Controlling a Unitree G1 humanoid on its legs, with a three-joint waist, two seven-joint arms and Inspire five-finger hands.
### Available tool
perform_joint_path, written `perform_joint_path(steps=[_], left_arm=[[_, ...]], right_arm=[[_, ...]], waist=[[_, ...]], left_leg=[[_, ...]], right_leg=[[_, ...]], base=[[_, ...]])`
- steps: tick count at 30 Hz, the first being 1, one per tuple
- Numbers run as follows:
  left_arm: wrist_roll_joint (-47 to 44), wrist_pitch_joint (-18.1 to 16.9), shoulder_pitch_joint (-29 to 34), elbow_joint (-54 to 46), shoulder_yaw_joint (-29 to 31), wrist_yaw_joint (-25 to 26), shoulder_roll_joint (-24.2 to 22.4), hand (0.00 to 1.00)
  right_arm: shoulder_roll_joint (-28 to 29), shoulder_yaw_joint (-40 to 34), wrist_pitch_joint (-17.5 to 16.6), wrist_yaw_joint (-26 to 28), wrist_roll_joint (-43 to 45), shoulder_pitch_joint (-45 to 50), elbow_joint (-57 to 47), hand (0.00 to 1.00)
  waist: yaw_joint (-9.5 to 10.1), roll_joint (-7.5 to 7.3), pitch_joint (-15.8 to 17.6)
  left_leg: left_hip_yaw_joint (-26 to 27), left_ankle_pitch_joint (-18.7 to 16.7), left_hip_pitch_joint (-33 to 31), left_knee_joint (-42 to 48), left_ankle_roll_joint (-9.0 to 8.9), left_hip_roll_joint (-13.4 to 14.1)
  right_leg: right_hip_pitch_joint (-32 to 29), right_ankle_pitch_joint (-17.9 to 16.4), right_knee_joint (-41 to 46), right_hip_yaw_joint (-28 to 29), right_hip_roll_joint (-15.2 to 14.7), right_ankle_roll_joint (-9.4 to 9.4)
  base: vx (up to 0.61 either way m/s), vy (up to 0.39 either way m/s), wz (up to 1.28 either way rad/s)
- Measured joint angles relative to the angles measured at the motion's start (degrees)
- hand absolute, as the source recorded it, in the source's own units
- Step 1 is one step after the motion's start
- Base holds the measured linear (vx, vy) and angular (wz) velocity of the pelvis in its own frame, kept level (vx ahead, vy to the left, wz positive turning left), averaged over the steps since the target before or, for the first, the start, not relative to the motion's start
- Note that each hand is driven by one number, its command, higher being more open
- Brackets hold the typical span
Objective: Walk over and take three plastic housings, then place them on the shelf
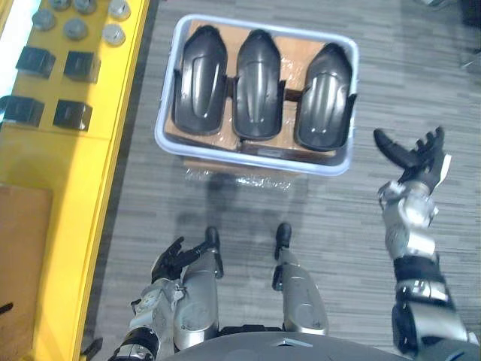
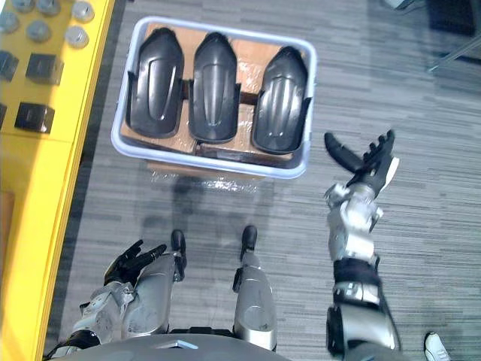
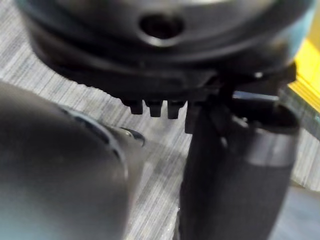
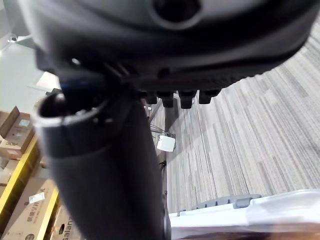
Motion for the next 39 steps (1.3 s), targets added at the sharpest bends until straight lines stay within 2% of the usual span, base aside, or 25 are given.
perform_joint_path(steps=[3,7,8,16,17,25,29,33,37,39], left_arm=[[-0.3,-0.2,-1.3,0.1,0.0,-0.3,-0.9,1.0],[-0.5,-0.6,-2.3,0.0,0.0,-1.3,-1.3,1.0],[-0.6,-1.2,-2.9,0.2,0.0,-1.4,-1.5,1.0],[-1.4,-2.7,-3.9,-1.1,-0.6,-3.0,-3.6,1.0],[-2.2,-2.9,-4.1,-1.5,-1.1,-3.5,-3.7,1.0],[-2.7,-4.1,-4.4,-1.9,-2.0,-4.0,-3.7,1.0],[-2.7,-4.9,-4.4,-1.8,-2.2,-4.2,-3.7,1.0],[-2.6,-5.0,-4.3,-2.0,-2.5,-4.3,-3.6,1.0],[-2.9,-5.0,-4.3,-2.0,-3.0,-4.2,-3.6,1.0],[-6.1,-4.7,-4.3,-1.9,-3.0,-4.2,-3.6,1.0]], right_arm=[[-4.1,0.9,0.1,0.2,0.1,-6.1,5.8,1.0],[-7.0,2.4,1.0,0.9,1.6,-11.0,8.8,1.0],[-8.0,2.9,1.6,1.3,2.3,-12.2,9.7,1.0],[-10.2,5.2,6.0,6.0,2.2,-18.3,14.3,1.0],[-11.4,5.5,7.3,6.4,2.2,-19.1,14.7,0.0],[-17.1,7.6,14.4,7.0,-2.2,-25.1,20.6,0.0],[-19.5,10.8,17.8,6.9,-5.8,-26.6,22.1,0.0],[-19.6,12.7,19.8,7.0,-8.0,-28.5,23.3,0.0],[-19.2,13.1,19.8,7.2,-7.9,-29.4,23.1,0.0],[-19.2,13.1,20.0,7.6,-8.7,-29.0,23.2,0.0]], waist=[[1.72,1.28,1.3],[2.33,2.1,2.7],[2.99,2.36,3.2],[4.49,2.95,4.1],[4.93,2.98,4.1],[5.35,3.36,4.3],[5.16,3.42,4.3],[5.24,3.44,4.3],[5.54,3.48,4.3],[5.63,3.44,4.2]], left_leg=[[-1.9,0.5,-1.8,0.3,0.25,-0.7],[-3.1,1.1,-3.6,0.3,0.44,-1.5],[-3.0,1.2,-3.9,0.3,0.54,-1.6],[-3.4,1.9,-5.8,0.2,1.05,-1.8],[-3.4,2.1,-6.3,0.2,1.08,-1.9],[-4.4,3.3,-7.2,-0.1,0.81,-2.0],[-5.1,4.3,-7.2,-1.2,0.07,-1.6],[-5.6,5.4,-6.7,-2.8,-0.41,-1.2],[-5.5,6.0,-4.8,-4.0,-0.57,-1.0],[-5.7,6.0,-3.1,-4.4,-0.66,-0.7]], right_leg=[[-1.0,0.1,0.2,-1.1,-0.3,0.05],[-2.2,0.2,0.6,-2.6,-0.9,0.14],[-2.8,0.2,1.4,-2.7,-1.2,0.14],[-5.4,0.2,3.4,-4.2,-2.2,0.15],[-5.8,0.1,3.6,-4.5,-2.3,0.03],[-7.7,-1.2,6.9,-6.8,-3.1,-0.77],[-8.0,-1.8,7.4,-8.1,-3.1,-1.15],[-8.0,-2.0,7.8,-8.8,-2.7,-1.59],[-6.9,-2.4,8.2,-9.3,-2.7,-1.92],[-5.0,-2.6,8.0,-9.8,-2.4,-2.06]], base=[[-0.05,0.002,0.19],[-0.05,0.005,0.17],[-0.05,0.019,0.04],[-0.02,0.005,0.04],[-0.03,0.006,0.06],[-0.04,-0.011,0.07],[-0.02,-0.031,0.05],[0.01,-0.048,0.07],[0.0,-0.009,0.0],[0.01,-0.011,0.06]])
